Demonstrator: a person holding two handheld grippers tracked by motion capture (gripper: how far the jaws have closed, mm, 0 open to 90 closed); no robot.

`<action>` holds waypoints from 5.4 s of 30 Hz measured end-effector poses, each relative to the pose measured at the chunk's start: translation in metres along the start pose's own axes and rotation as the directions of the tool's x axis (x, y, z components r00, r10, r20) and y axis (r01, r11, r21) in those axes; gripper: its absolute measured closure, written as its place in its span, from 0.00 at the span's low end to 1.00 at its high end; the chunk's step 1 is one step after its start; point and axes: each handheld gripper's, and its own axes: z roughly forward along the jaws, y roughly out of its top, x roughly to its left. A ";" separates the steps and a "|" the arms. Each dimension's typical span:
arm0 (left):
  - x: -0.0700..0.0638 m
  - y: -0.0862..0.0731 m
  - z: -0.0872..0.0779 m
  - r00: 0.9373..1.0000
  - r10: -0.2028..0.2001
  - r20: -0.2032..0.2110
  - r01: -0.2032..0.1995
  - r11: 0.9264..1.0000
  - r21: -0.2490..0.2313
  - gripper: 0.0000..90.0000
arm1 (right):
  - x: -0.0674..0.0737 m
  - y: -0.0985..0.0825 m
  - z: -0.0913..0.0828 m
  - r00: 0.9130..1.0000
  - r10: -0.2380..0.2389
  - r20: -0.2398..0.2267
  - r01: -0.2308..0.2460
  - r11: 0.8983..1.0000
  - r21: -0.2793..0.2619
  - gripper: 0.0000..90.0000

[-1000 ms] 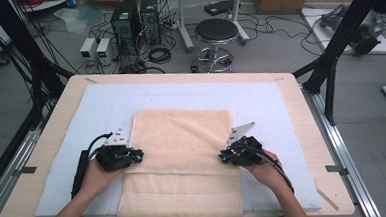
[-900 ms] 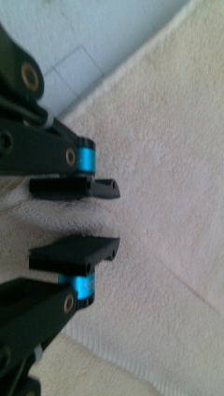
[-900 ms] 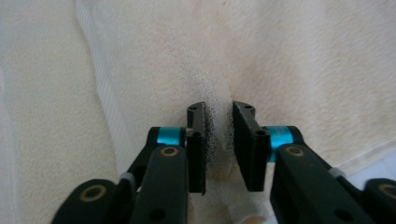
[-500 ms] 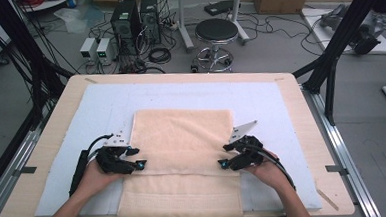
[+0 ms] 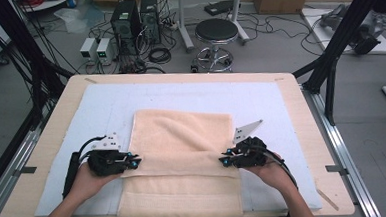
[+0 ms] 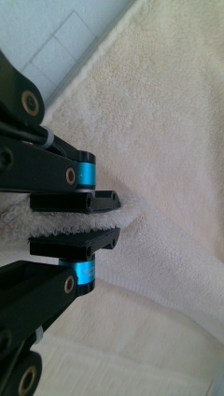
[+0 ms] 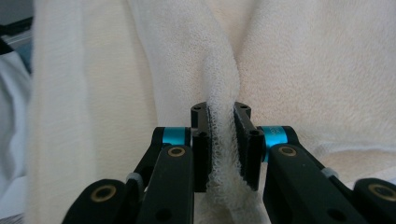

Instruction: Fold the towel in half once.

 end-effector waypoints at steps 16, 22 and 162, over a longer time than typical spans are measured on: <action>-0.039 -0.016 -0.023 0.998 0.033 0.061 -0.033 0.999 0.000 0.73 | 0.042 -0.017 -0.014 0.997 -0.030 -0.075 0.030 1.000 0.005 0.65; -0.013 -0.003 -0.017 1.000 0.000 -0.006 -0.001 0.998 -0.059 0.61 | 0.018 -0.006 -0.022 0.999 -0.009 0.031 0.011 0.999 -0.048 0.56; 0.006 -0.011 0.007 0.999 -0.039 0.012 0.039 0.999 0.026 0.67 | 0.017 0.003 -0.007 0.994 -0.109 0.028 0.109 0.994 -0.010 0.70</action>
